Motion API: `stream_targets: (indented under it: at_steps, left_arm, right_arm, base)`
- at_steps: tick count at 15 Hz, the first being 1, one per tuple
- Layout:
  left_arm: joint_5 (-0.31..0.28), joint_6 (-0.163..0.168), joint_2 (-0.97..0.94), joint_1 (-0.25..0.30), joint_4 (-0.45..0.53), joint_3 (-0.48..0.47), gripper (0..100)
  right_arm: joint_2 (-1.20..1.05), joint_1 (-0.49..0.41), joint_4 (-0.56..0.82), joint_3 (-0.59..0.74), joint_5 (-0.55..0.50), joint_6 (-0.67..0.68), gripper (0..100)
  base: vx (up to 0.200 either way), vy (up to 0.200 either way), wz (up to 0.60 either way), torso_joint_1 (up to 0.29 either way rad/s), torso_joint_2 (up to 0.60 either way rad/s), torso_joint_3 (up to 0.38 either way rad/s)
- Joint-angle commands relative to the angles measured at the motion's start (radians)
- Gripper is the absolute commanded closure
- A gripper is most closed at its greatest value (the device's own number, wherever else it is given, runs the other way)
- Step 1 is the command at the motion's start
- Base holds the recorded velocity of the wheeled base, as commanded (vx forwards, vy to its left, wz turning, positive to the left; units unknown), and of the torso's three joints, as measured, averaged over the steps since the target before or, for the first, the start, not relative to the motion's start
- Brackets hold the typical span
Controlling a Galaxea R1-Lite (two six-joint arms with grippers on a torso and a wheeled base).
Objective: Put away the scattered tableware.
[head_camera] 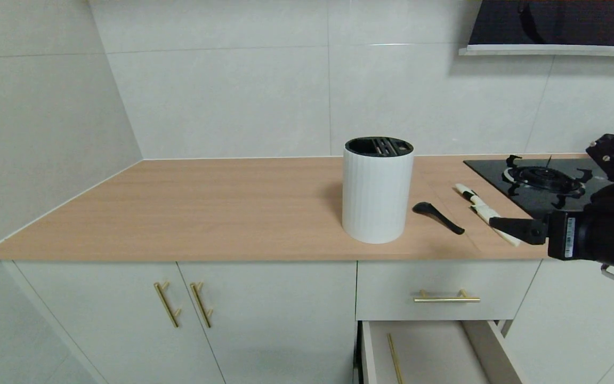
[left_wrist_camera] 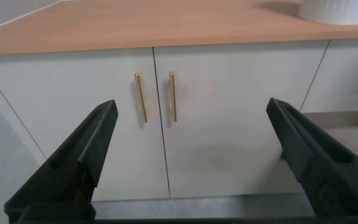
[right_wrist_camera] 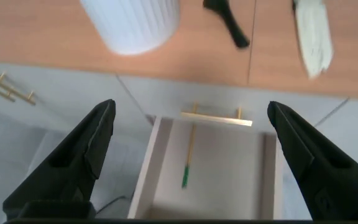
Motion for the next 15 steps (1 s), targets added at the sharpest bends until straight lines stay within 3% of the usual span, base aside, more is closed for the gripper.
stream_targets:
  at_steps: [1,3,8,15]
  left_arm:
    - [0.000,0.000,0.000,-0.001,0.000,0.000,0]
    - [0.000,0.000,0.000,0.001,0.000,0.000,0]
    - [0.000,0.000,0.000,-0.001,0.000,0.000,0]
    - [0.000,0.000,0.000,-0.001,0.000,0.000,0]
  right_arm:
    - [0.217,-0.094,-0.161,-0.056,0.022,-0.087,0]
    - [0.361,-0.140,-0.242,-0.141,0.077,-0.142,0]
    - [0.575,-0.212,-0.247,-0.313,0.236,-0.289,0]
    - [0.720,-0.228,-0.270,-0.353,0.302,-0.303,0]
  base:
    - [0.000,0.000,0.00,0.000,0.00,0.000]
    - [0.000,0.000,0.00,0.000,0.00,0.000]
    - [0.000,0.000,0.00,0.000,0.00,0.000]
    - [0.000,0.000,0.00,0.000,0.00,0.000]
